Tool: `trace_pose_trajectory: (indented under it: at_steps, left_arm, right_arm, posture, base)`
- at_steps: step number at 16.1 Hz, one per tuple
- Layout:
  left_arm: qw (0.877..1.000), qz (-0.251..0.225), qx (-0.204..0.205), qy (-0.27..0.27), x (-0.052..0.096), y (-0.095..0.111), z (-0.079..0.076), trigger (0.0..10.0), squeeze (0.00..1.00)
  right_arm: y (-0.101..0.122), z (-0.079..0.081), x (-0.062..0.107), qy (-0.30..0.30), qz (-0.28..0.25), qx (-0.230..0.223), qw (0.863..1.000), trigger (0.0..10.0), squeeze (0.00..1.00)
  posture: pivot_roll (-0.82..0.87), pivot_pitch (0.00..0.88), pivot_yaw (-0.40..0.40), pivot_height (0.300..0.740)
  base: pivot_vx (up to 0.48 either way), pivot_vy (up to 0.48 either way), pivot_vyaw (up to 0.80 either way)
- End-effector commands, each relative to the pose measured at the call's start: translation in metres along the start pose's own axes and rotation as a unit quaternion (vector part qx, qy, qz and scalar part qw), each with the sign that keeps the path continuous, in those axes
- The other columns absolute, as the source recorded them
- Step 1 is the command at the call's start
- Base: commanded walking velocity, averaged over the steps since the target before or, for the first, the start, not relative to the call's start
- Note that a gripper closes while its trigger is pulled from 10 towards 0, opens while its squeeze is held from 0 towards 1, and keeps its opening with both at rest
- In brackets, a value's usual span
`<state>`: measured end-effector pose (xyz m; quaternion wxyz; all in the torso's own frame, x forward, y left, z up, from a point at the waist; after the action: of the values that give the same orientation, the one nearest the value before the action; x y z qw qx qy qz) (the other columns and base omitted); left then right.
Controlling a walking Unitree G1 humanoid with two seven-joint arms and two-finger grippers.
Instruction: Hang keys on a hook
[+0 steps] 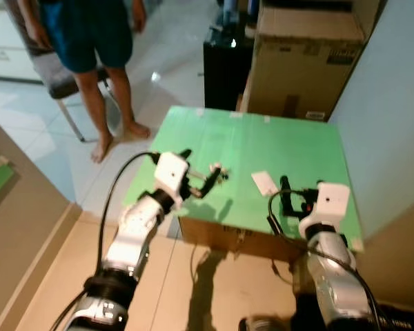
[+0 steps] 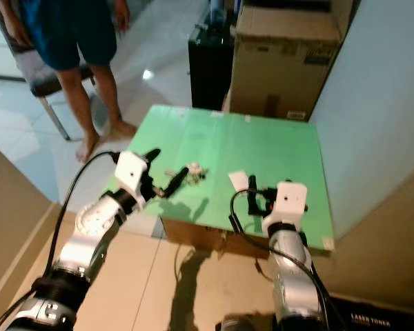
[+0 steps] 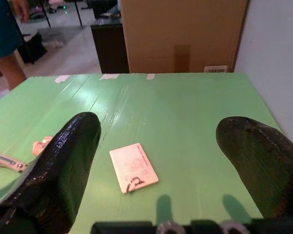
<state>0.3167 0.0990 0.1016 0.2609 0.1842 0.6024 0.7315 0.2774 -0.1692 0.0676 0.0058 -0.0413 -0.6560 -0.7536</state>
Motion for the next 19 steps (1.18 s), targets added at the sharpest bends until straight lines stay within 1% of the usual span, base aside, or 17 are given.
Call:
trace_pose_trajectory:
  at_steps: [1, 2, 4, 7, 10, 11, 13, 15, 16, 17, 19]
  left_arm:
    - [1.0, 0.0, -0.01, -0.002, 0.003, 0.001, 0.003, 10.0, 0.0]
    - [1.0, 0.001, -0.011, -0.006, 0.003, 0.001, 0.002, 10.0, 0.0]
    - [1.0, 0.007, -0.016, 0.006, -0.002, 0.002, 0.005, 10.0, 0.0]
    - [1.0, -0.003, -0.019, -0.007, -0.009, 0.01, 0.006, 10.0, 0.0]
    - [1.0, -0.008, -0.023, -0.013, -0.013, 0.016, 0.011, 10.0, 0.0]
    - [1.0, -0.004, -0.022, -0.014, -0.012, 0.016, 0.015, 10.0, 0.0]
    - [0.999, -0.001, -0.026, -0.021, -0.008, 0.017, 0.019, 10.0, 0.0]
    - [0.999, 0.005, -0.035, -0.027, 0.002, 0.018, 0.028, 10.0, 0.0]
    - [0.999, 0.008, -0.04, -0.029, 0.006, 0.018, 0.031, 10.0, 0.0]
    - [0.999, 0.011, -0.042, -0.031, 0.009, 0.018, 0.032, 10.0, 0.0]
    - [0.998, 0.023, -0.05, -0.038, 0.019, 0.018, 0.037, 10.0, 0.0]
  right_arm:
    - [0.004, 0.003, -0.001, 0.003, -0.01, 0.002, 1.0, 10.0, 0.0]
    - [0.004, 0.003, -0.001, 0.003, -0.01, 0.002, 1.0, 10.0, 0.0]
    - [0.004, 0.003, 0.0, 0.002, -0.01, 0.002, 1.0, 10.0, 0.0]
    - [0.004, 0.003, 0.001, -0.001, -0.011, 0.001, 1.0, 10.0, 0.0]
    - [0.003, 0.004, 0.002, -0.003, -0.012, -0.002, 1.0, 10.0, 0.0]
    - [0.005, 0.001, -0.001, -0.016, -0.014, -0.006, 1.0, 10.0, 0.0]
    - [0.01, -0.006, -0.006, -0.037, -0.021, -0.007, 0.999, 10.0, 0.0]
    - [0.016, -0.013, -0.012, -0.068, -0.031, -0.011, 0.997, 10.0, 0.0]
    - [0.016, -0.012, -0.013, -0.07, -0.033, -0.016, 0.997, 10.0, 0.0]
    - [0.016, -0.013, -0.013, -0.074, -0.034, -0.017, 0.997, 10.0, 0.0]
    - [0.008, -0.021, -0.013, -0.101, -0.018, -0.015, 0.995, 10.0, 0.0]
  posture:
    - [-0.24, 0.094, 0.056, 0.74]
    - [-0.25, 0.096, 0.06, 0.74]
    - [-0.25, 0.096, 0.06, 0.74]
    - [-0.26, 0.1, 0.07, 0.74]
    - [-0.26, 0.102, 0.079, 0.74]
    - [-0.26, 0.105, 0.102, 0.74]
    - [-0.25, 0.109, 0.119, 0.74]
    - [-0.23, 0.127, 0.146, 0.74]
    - [-0.21, 0.145, 0.162, 0.74]
    - [-0.2, 0.147, 0.165, 0.74]
    - [-0.17, 0.162, 0.179, 0.74]
  base:
    - [0.48, 0.0, 0.0]
    - [0.48, 0.0, 0.0]
    - [0.0, 0.0, 0.0]
    - [0.0, 0.0, 0.0]
    - [0.0, 0.0, 0.0]
    - [0.0, 0.0, 0.0]
    - [0.0, 0.0, 0.0]
    - [0.0, 0.0, 0.0]
    - [0.0, 0.0, 0.0]
    - [0.0, 0.0, 0.0]
    - [0.0, 0.0, 0.0]
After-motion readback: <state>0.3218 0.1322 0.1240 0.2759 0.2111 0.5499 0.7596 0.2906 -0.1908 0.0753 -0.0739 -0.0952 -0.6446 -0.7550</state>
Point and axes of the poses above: a point about 5 cm out from each wrist's last joint towards the gripper, its own x axis pointing back from the gripper into the wrist, its own y axis along the axis of the wrist's last joint, z = x × y, the point moved 1 cm from there along -x, pointing out of the wrist towards the gripper, and after that the axes turned 5 degrees about -x, right-handed, at the moved point
